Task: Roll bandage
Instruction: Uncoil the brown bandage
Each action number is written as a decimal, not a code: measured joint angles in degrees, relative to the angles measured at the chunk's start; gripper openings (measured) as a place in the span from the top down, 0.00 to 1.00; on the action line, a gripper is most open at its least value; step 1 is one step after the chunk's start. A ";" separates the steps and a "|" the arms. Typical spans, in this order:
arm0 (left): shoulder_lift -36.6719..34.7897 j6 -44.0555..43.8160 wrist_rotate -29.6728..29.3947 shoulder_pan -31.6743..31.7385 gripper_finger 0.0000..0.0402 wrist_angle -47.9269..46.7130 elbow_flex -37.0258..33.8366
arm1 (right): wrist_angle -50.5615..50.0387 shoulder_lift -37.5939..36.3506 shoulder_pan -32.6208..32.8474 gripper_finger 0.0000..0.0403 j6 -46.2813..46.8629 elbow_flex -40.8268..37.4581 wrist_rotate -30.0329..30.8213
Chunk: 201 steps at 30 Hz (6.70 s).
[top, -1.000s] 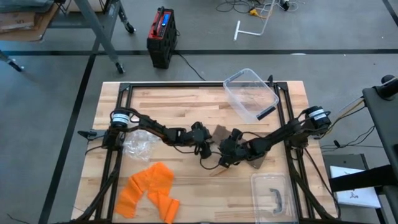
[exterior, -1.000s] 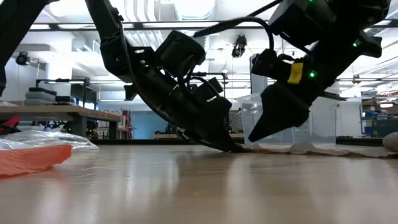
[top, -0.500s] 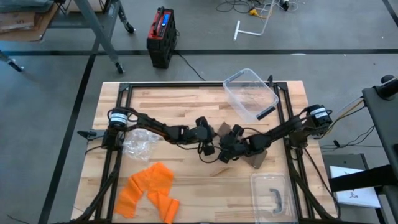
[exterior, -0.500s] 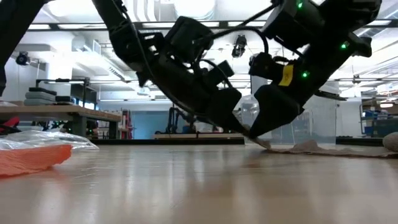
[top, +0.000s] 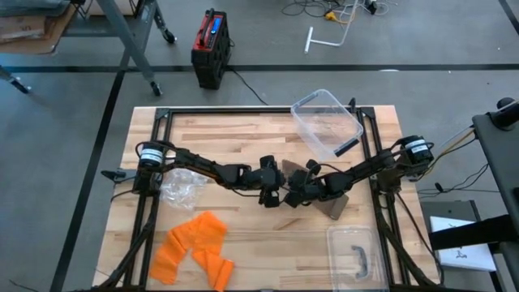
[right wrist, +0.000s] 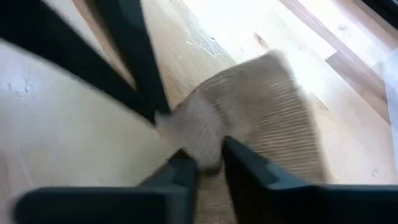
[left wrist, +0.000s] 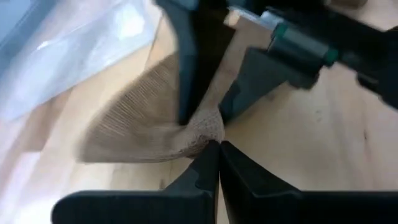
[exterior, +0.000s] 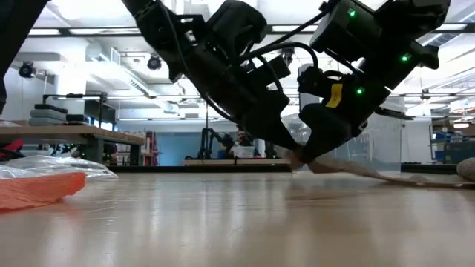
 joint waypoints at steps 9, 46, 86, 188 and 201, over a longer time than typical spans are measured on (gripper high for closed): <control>-4.65 -3.60 -6.99 -0.17 0.87 -5.03 -6.33 | 0.67 -0.71 0.54 0.99 4.63 -0.02 -1.03; -6.93 5.79 -7.12 -2.01 0.77 11.86 -13.82 | -0.25 -8.40 0.98 0.99 8.29 -0.28 -8.02; -3.96 11.59 -1.07 -1.66 0.82 25.35 -13.85 | 0.14 -8.34 0.98 0.99 7.56 -0.31 -8.02; 0.22 22.43 34.58 10.93 0.82 12.98 -3.31 | -5.38 -1.45 4.55 1.00 -55.61 -1.60 -2.05; 8.64 23.68 32.96 10.86 0.81 18.63 1.07 | -5.04 -1.45 4.66 1.00 -57.81 -1.09 -2.49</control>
